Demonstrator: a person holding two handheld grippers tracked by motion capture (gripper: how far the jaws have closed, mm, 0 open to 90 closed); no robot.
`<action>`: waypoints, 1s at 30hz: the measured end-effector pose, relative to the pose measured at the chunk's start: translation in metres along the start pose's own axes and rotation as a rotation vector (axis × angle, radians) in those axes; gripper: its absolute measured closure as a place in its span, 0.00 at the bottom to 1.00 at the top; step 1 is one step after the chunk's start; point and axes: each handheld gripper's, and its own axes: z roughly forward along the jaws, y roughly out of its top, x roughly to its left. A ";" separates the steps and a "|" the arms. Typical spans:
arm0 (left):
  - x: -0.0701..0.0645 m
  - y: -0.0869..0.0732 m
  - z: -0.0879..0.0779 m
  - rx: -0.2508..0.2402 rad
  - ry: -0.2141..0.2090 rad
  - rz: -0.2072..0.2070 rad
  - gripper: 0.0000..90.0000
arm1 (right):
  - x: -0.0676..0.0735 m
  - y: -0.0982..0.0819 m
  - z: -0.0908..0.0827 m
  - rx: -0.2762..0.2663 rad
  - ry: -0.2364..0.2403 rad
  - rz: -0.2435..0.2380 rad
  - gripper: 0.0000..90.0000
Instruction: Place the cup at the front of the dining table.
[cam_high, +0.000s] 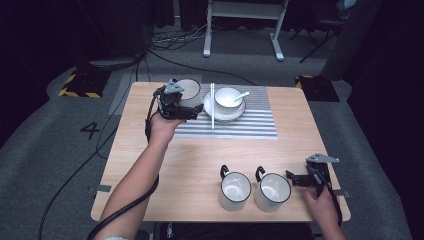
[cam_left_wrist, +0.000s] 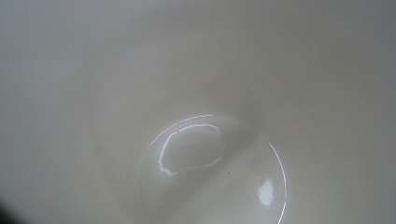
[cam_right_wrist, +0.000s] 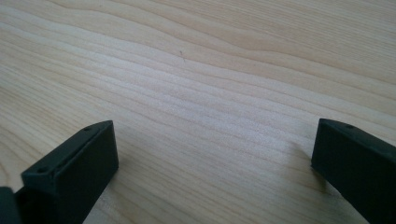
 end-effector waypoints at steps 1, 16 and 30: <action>0.000 0.000 0.000 0.000 0.000 0.000 0.04 | 0.000 0.000 0.000 0.000 0.000 0.000 0.00; 0.035 0.010 0.037 -0.006 0.047 -0.029 0.04 | 0.000 0.000 0.000 0.001 0.000 0.003 0.00; 0.047 -0.005 0.079 0.041 0.099 -0.052 0.04 | 0.000 0.000 0.000 0.001 0.000 0.004 0.00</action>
